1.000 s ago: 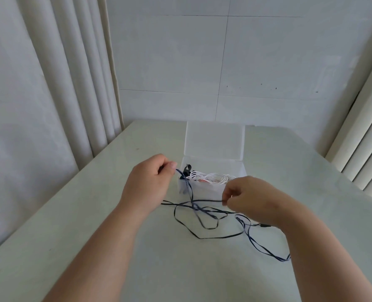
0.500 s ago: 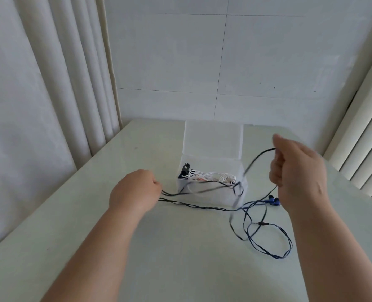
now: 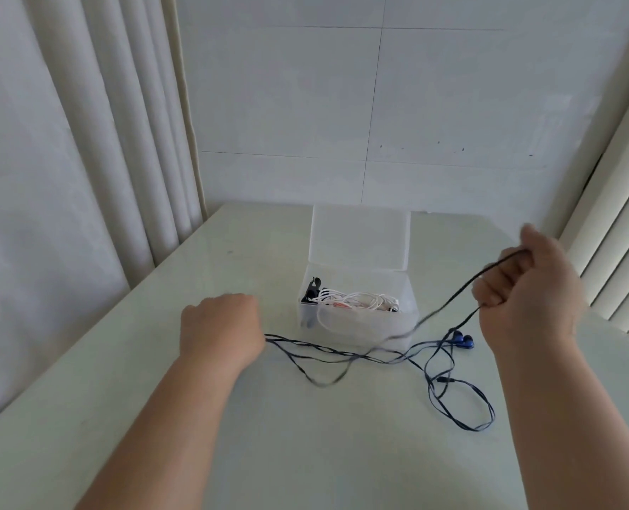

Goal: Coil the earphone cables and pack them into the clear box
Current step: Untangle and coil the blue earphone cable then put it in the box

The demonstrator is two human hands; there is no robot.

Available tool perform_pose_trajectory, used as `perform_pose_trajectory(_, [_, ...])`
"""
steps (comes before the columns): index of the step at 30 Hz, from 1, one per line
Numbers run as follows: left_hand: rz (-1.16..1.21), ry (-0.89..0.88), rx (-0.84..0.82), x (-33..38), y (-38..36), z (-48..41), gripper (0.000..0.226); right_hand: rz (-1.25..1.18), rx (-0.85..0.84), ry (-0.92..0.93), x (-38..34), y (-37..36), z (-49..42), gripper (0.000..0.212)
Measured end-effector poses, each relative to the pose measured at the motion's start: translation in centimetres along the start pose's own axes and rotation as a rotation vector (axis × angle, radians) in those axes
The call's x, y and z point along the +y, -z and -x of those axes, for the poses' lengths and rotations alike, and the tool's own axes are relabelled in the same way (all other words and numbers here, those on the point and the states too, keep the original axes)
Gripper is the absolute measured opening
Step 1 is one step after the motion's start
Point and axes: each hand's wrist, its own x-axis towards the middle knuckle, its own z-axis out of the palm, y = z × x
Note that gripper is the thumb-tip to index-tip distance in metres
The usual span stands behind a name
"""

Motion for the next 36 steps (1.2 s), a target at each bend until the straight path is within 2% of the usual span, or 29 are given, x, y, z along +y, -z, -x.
perform_pose_trajectory(3, [0.297,-0.154,0.06,1.3,0.2,0.3,0.022,0.356,-0.155,-0.004,1.0,-0.3,-0.2,0.05])
perform_pose_trajectory(5, [0.399,-0.306,-0.038,2.3,0.0,0.8,0.017,0.765,-0.28,0.034,1.7,-0.3,0.0,0.042])
perform_pose_trajectory(8, [0.337,-0.435,-0.166,2.9,-0.5,1.1,0.021,1.326,-0.476,0.043,2.2,-0.3,0.4,0.039])
perform_pose_trajectory(12, [0.244,-0.355,-0.122,1.4,-0.4,0.5,0.052,1.693,-0.736,-0.213,1.6,0.1,1.0,0.022])
perform_pose_trajectory(14, [0.159,-0.338,-0.124,0.9,-0.3,0.3,0.054,1.874,-0.808,-0.171,1.4,0.2,1.2,0.01])
perform_pose_trajectory(16, [0.073,-0.332,-0.14,0.8,-0.6,0.2,0.042,1.886,-0.825,-0.064,1.5,-0.1,1.4,0.011])
perform_pose_trajectory(18, [0.037,-0.301,-0.204,0.8,-1.0,0.0,0.042,1.772,-0.872,0.051,1.8,-0.8,2.0,0.011])
perform_pose_trajectory(21, [0.05,-0.262,-0.232,0.6,-1.5,-0.2,0.041,1.684,-1.002,0.042,2.9,-1.2,3.1,0.011])
perform_pose_trajectory(23, [0.081,-0.258,-0.2,0.7,-1.5,-0.3,0.028,1.751,-1.061,0.012,3.8,-1.2,3.6,0.028])
perform_pose_trajectory(26, [0.088,-0.273,-0.188,0.8,-1.5,-0.2,0.009,1.869,-1.058,0.055,4.5,-1.4,4.0,0.057])
perform_pose_trajectory(29, [0.046,-0.324,-0.207,0.8,-1.8,0.0,0.011,1.819,-1.067,0.081,5.3,-1.7,4.6,0.071])
perform_pose_trajectory(32, [0.099,-0.341,-0.182,0.6,-1.8,0.0,0.004,1.767,-1.094,0.1,6.5,-1.9,5.5,0.085])
perform_pose_trajectory(36, [0.237,-0.331,-0.157,0.7,-1.1,0.1,0.016,1.813,-1.114,0.136,8.5,-1.9,6.2,0.092])
